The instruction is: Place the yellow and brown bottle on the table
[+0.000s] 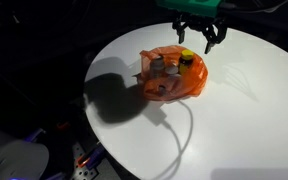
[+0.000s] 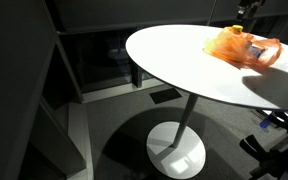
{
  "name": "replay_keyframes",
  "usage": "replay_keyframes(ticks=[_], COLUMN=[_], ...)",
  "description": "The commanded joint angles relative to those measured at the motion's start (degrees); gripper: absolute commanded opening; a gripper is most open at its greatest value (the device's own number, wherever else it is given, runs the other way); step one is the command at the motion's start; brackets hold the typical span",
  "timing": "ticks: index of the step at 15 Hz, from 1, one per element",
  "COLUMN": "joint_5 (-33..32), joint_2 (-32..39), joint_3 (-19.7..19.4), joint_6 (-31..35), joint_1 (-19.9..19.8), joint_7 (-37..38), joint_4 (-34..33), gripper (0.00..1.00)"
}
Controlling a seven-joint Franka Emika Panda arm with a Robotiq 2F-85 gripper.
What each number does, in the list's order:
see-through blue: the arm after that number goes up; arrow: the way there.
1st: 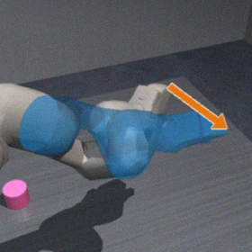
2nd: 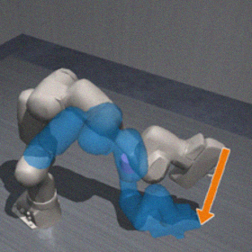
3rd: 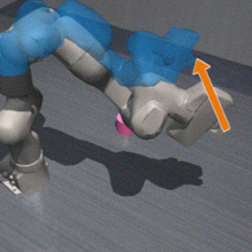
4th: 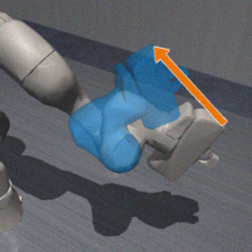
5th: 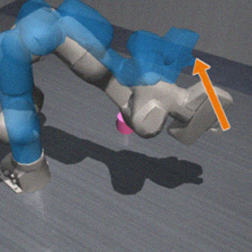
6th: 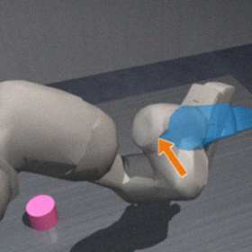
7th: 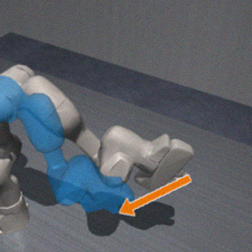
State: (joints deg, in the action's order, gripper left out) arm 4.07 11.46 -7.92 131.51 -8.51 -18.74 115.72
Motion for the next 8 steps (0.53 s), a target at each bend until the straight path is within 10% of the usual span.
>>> replay_keyframes(ticks=[1, 5, 8], joint_5=[2.60, 2.57, 1.73], joint_2=[2.73, 4.40, 5.03], joint_3=[1.44, 1.97, 2.08], joint_6=[0.11, -0.18, -0.62], joint_1=[-1.63, -2.02, -1.82], joint_7=[-2.95, -2.94, -2.01], joint_4=[-2.49, -3.21, -3.61], gripper=[1.00, 1.00, 0.66])
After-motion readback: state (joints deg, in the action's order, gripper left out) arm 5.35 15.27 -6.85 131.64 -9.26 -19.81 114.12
